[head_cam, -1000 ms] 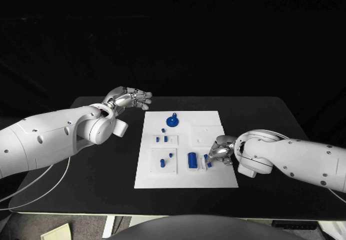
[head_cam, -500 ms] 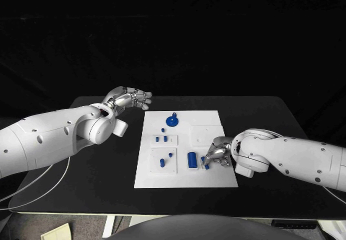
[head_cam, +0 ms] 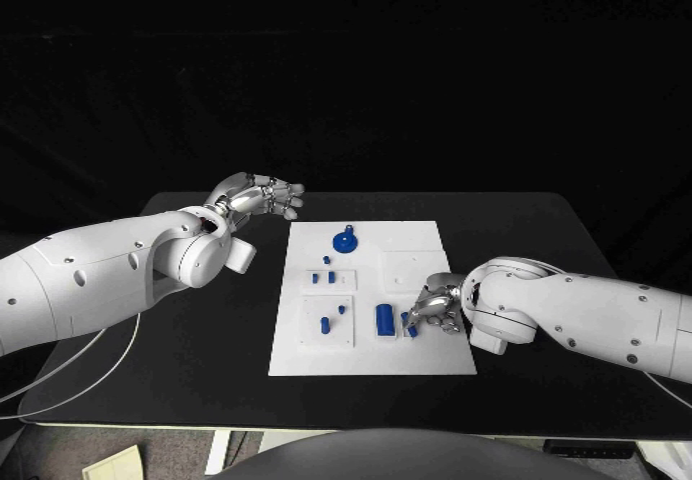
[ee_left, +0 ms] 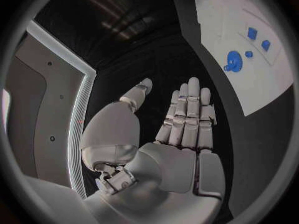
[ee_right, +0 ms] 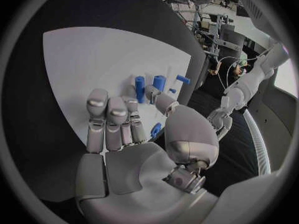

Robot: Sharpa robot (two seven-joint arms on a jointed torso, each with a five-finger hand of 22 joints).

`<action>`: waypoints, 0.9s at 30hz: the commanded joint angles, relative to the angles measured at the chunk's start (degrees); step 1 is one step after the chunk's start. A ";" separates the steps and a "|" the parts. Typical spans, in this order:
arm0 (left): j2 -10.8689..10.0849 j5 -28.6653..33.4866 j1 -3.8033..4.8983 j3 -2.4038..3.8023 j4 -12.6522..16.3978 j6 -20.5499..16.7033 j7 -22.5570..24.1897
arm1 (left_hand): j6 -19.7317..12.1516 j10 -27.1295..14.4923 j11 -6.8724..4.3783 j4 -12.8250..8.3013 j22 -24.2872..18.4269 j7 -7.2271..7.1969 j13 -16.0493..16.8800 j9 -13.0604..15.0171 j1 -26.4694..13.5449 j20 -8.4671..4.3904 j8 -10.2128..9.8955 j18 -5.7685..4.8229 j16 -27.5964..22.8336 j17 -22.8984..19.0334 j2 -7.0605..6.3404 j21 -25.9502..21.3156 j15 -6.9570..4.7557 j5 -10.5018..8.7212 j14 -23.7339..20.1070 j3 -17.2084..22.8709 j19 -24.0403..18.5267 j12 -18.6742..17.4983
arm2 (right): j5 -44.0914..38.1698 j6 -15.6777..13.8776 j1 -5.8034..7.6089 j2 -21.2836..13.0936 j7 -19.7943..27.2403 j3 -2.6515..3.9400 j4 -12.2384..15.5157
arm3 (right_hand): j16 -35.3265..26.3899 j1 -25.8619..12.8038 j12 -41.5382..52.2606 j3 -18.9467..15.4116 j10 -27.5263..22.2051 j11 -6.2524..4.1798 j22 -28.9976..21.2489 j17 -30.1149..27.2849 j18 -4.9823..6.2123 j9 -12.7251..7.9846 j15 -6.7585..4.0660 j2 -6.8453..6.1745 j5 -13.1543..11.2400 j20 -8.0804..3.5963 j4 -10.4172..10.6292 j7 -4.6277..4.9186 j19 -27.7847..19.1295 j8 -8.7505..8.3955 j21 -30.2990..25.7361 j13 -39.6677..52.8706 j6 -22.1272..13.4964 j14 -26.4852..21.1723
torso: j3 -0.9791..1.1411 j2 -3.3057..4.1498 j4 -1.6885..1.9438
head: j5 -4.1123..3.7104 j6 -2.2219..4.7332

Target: Assemble the parts on the task board

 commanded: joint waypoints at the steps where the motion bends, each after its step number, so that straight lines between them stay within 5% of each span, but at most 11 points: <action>1: 0.00 0.09 0.05 0.05 0.15 0.64 0.27 | -0.31 -0.06 -0.28 -0.32 0.41 -0.08 -0.08 -0.10 -0.08 -0.10 0.27 -0.09 -0.33 0.09 0.49 -0.33 -0.05 0.11 0.45 -0.10 0.05 0.18 | -0.42 0.02 -0.03 0.16 1.21 0.02 0.20 | -0.27 -1.11 0.15 -0.02 -0.41 -0.10 0.33 0.05 2.48 -0.18 -0.30 -0.21 -0.88 -0.27 1.15 -0.08 0.00 -0.15 -0.39 0.06 0.28 0.04 | 0.00 -0.02 -0.01 | 0.04 -0.01; 9: -0.09 0.05 0.06 0.05 0.22 0.59 0.25 | -0.31 -0.06 -0.28 -0.32 0.43 -0.08 -0.08 -0.10 -0.08 -0.10 0.27 -0.09 -0.36 0.12 0.49 -0.35 -0.05 0.11 0.46 -0.09 0.05 0.18 | 0.21 0.46 -0.03 0.05 2.34 0.02 0.36 | -0.24 -5.16 0.16 -0.68 -0.45 -0.21 0.30 0.16 2.48 -0.37 -0.44 -3.27 -2.49 -0.54 5.16 -0.18 0.05 -0.05 -0.48 0.11 0.28 -0.01 | 0.01 0.03 -0.02 | 0.10 0.00; 17: -0.16 0.03 0.06 0.05 0.23 0.59 0.15 | -0.31 -0.05 -0.28 -0.33 0.45 -0.08 -0.08 -0.10 -0.08 -0.10 0.28 -0.10 -0.38 0.14 0.49 -0.36 -0.05 0.11 0.47 -0.09 0.05 0.18 | 0.44 1.73 -0.03 -0.55 3.29 0.02 0.86 | -0.21 -5.98 0.18 -1.27 -0.54 -0.24 0.35 0.22 2.48 -0.31 -0.48 -4.33 -2.48 -0.77 5.93 -0.20 0.00 0.02 -0.45 0.16 0.11 -0.08 | 0.02 0.00 -0.02 | 0.07 -0.12; 24: -0.16 -0.13 0.06 0.05 0.15 0.60 0.15 | -0.31 -0.06 -0.28 -0.34 0.47 -0.08 -0.08 -0.10 -0.08 -0.10 0.28 -0.10 -0.39 0.16 0.47 -0.38 -0.05 0.11 0.47 -0.09 0.05 0.18 | -1.53 4.32 -0.03 -1.52 4.27 0.02 0.94 | -0.16 -2.12 0.28 -1.01 -0.60 -0.26 0.49 0.30 2.48 -0.17 -0.52 -5.50 -2.42 -1.22 2.97 -0.23 0.02 0.19 -0.26 0.28 -0.08 -0.08 | 0.03 -0.02 -0.01 | 0.02 -0.14; 27: 0.05 -0.14 0.05 0.05 -0.09 0.66 0.15 | -0.31 -0.06 -0.28 -0.34 0.47 -0.08 -0.08 -0.11 -0.07 -0.10 0.28 -0.10 -0.40 0.17 0.48 -0.38 -0.05 0.11 0.47 -0.08 0.06 0.18 | -1.64 5.40 -0.04 -1.77 4.58 0.01 1.14 | -0.20 -0.18 0.29 -3.08 -0.65 -0.18 0.54 0.32 2.48 -0.12 -0.42 -4.41 -2.30 -1.10 0.02 -0.14 -0.12 0.33 -0.24 0.32 -0.17 -0.10 | 0.04 0.01 -0.05 | 0.01 -0.16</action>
